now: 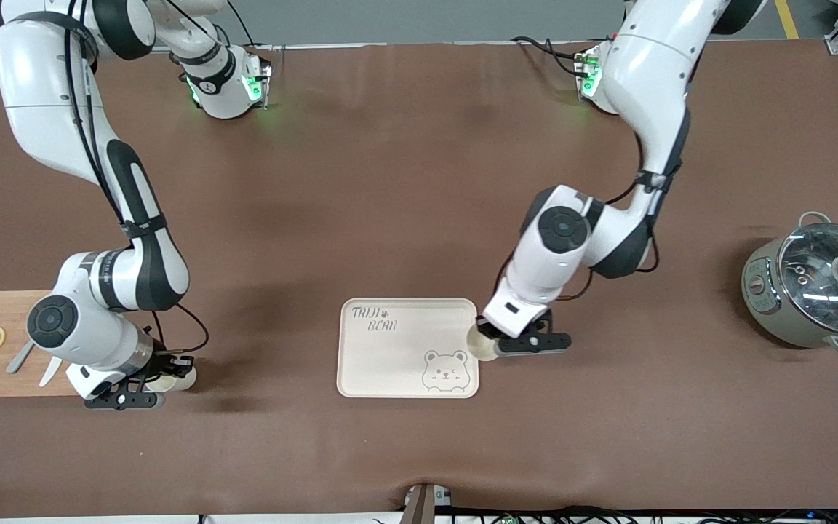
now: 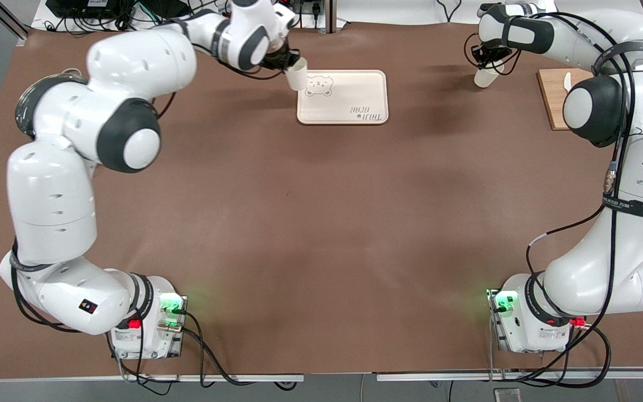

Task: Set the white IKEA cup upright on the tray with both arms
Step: 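Carry both held cups onto the white bear tray with both grippers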

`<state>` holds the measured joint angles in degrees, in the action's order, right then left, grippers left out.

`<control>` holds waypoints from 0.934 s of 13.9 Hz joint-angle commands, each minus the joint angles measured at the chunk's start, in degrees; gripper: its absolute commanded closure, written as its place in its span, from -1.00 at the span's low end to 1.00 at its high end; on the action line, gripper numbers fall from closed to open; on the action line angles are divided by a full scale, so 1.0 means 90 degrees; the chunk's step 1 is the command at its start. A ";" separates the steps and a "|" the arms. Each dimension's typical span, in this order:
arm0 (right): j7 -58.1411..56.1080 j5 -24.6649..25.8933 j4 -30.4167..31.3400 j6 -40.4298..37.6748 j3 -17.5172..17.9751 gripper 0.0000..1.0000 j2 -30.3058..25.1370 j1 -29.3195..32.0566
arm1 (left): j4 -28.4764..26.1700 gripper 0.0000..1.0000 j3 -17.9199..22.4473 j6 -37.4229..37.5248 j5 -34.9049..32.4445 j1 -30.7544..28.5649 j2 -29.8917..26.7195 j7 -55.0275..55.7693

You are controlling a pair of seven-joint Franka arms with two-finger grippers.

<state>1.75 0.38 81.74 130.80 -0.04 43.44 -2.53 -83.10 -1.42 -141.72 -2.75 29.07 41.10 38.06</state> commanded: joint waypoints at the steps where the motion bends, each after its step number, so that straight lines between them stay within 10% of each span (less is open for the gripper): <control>1: 0.0176 -0.0013 -0.0069 -0.0090 0.0024 1.00 -0.0139 -0.0177 | 0.1096 1.00 0.0128 0.0210 -0.0154 0.0285 0.0617 0.0486; 5: 0.1190 -0.0004 -0.0264 -0.0120 0.0004 1.00 -0.0159 -0.0655 | 0.1674 1.00 0.0976 -0.0023 -0.0134 0.1173 0.1145 0.0751; 13: 0.3466 0.0113 -0.0860 -0.0657 -0.0025 1.00 -0.0042 -0.1944 | 0.1665 1.00 0.1290 -0.0873 -0.0163 0.1438 0.1663 0.0751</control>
<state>28.72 0.38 75.71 126.06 0.29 42.78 -17.78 -70.20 8.77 -148.16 -2.92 41.16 53.92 43.83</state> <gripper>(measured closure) 0.969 0.960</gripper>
